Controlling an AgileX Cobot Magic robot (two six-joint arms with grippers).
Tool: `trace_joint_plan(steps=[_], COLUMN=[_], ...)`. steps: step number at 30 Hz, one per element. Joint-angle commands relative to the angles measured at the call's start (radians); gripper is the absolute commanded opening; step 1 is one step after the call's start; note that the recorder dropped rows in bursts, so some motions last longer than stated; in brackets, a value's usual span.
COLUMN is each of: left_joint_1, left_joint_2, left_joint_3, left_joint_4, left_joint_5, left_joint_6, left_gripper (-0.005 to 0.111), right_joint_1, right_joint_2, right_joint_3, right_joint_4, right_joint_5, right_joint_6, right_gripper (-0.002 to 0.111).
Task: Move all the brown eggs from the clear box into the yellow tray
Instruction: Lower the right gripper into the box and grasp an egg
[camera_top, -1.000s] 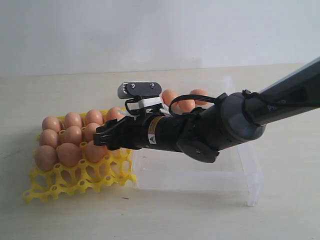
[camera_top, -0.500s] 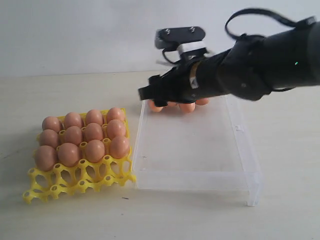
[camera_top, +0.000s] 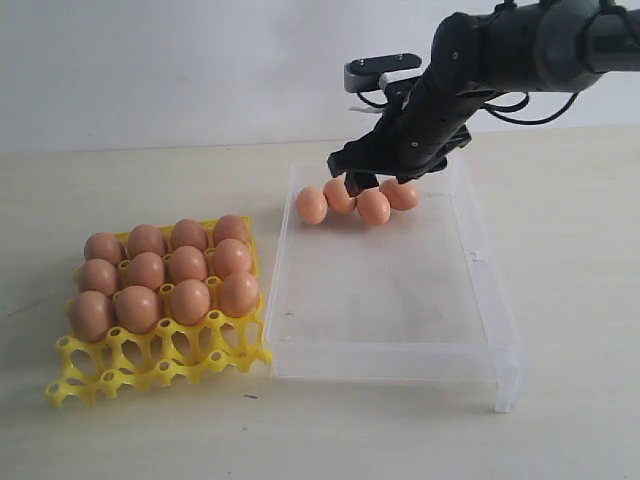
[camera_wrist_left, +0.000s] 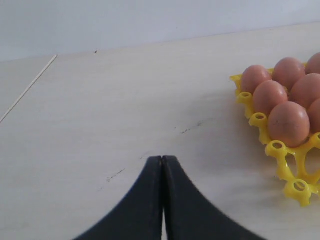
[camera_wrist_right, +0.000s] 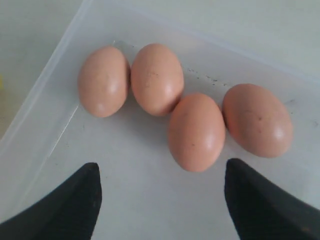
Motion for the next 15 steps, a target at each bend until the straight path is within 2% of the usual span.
trace_joint_plan(steps=[1, 15], left_joint_1=[-0.006, -0.006], left_joint_2=[-0.006, -0.006], left_joint_3=[-0.004, -0.004], left_joint_4=[0.001, 0.001], left_joint_5=[-0.008, -0.008], left_joint_6=[-0.005, -0.005], left_gripper=[0.000, 0.000], right_joint_1=[-0.006, -0.016], right_joint_2=[0.072, 0.186], right_joint_3=[-0.068, -0.169], right_joint_4=[0.024, -0.031], right_joint_5=[0.012, -0.040], right_joint_6=[-0.026, -0.029], right_gripper=[0.066, 0.066])
